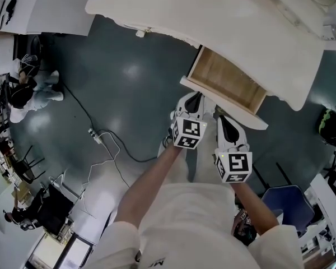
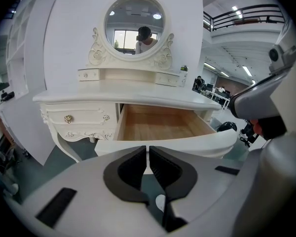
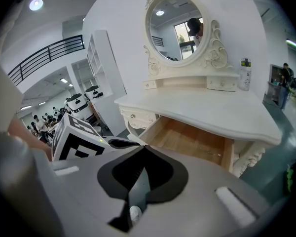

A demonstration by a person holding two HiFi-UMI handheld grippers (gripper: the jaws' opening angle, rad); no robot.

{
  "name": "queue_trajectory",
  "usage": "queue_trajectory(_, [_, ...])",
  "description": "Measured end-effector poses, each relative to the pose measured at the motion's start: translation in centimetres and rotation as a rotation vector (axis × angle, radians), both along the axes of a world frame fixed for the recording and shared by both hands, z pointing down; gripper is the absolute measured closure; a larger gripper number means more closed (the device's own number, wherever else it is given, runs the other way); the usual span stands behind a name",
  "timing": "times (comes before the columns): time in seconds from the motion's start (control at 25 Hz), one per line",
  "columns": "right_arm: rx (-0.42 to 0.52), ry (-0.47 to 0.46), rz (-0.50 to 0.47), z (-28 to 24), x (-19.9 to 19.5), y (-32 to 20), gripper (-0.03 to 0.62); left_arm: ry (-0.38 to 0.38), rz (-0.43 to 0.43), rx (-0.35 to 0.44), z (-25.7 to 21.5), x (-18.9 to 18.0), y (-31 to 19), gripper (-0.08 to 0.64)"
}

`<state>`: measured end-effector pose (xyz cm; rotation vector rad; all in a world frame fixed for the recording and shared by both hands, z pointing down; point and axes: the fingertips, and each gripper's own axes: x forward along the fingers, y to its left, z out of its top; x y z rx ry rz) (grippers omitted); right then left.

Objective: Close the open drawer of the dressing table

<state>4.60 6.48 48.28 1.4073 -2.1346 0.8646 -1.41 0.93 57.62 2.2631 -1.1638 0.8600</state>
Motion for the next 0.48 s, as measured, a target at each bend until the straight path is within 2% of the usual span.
queue_trajectory(0.48, [0.005,-0.009,0.020,0.1,0.5,-0.9,0.591,0.003,0.003,0.017,-0.1,1.0,-2.3,0.550])
